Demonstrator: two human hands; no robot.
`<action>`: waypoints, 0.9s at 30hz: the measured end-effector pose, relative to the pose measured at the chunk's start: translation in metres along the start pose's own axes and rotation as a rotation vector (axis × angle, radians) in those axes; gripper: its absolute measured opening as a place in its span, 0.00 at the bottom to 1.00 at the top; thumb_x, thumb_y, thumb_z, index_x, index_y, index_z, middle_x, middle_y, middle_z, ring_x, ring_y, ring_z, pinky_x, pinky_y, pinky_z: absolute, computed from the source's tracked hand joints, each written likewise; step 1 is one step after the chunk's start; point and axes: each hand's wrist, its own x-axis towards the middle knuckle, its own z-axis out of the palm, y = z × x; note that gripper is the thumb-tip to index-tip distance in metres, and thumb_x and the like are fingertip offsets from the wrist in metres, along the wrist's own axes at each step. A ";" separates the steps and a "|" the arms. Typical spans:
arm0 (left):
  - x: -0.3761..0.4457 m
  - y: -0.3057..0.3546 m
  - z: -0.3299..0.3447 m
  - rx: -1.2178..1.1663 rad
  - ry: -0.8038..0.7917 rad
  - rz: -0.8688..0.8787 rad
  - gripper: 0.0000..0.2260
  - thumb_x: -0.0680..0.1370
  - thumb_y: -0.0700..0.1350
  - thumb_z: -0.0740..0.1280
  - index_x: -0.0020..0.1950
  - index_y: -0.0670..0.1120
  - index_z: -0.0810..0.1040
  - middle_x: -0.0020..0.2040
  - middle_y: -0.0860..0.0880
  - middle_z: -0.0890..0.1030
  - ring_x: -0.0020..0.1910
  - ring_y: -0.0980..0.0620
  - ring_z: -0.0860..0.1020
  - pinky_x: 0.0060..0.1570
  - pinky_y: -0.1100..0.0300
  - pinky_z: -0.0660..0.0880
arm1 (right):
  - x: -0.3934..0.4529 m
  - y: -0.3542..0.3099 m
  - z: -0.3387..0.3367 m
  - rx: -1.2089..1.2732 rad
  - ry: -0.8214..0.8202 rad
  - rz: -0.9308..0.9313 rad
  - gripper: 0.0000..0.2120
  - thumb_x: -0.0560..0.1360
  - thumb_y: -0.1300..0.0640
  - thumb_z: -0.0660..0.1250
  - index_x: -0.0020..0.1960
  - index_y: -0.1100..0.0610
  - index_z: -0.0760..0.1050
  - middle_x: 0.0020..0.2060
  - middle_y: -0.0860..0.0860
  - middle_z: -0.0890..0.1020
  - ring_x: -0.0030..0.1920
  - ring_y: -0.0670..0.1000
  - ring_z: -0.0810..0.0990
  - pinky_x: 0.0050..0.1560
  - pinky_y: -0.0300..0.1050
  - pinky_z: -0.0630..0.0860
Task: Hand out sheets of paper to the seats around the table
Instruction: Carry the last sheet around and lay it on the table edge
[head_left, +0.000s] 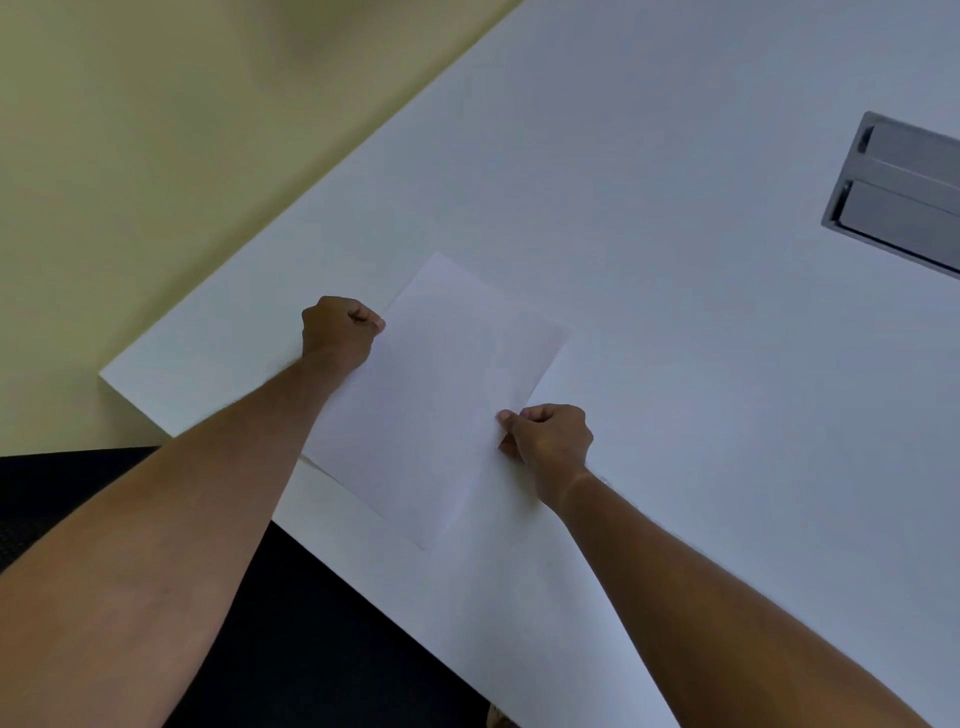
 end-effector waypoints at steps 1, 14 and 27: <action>0.001 -0.001 0.001 0.002 -0.001 -0.003 0.04 0.74 0.38 0.72 0.47 0.39 0.85 0.48 0.42 0.85 0.51 0.47 0.82 0.51 0.62 0.74 | 0.001 0.000 0.001 -0.025 0.010 -0.004 0.13 0.70 0.60 0.76 0.30 0.57 0.76 0.30 0.53 0.83 0.29 0.52 0.85 0.42 0.44 0.83; -0.001 -0.010 0.015 0.042 0.010 -0.005 0.04 0.74 0.37 0.71 0.46 0.39 0.85 0.48 0.43 0.85 0.50 0.47 0.83 0.51 0.61 0.75 | 0.000 0.001 0.001 -0.219 -0.016 0.006 0.06 0.67 0.57 0.75 0.41 0.59 0.82 0.31 0.53 0.85 0.28 0.50 0.85 0.43 0.47 0.84; -0.012 -0.008 0.015 0.097 0.063 0.076 0.05 0.75 0.41 0.71 0.45 0.40 0.85 0.47 0.42 0.85 0.50 0.43 0.82 0.53 0.57 0.77 | 0.004 0.012 -0.001 -0.210 0.016 -0.072 0.12 0.68 0.48 0.74 0.41 0.57 0.80 0.33 0.53 0.85 0.37 0.52 0.86 0.50 0.47 0.82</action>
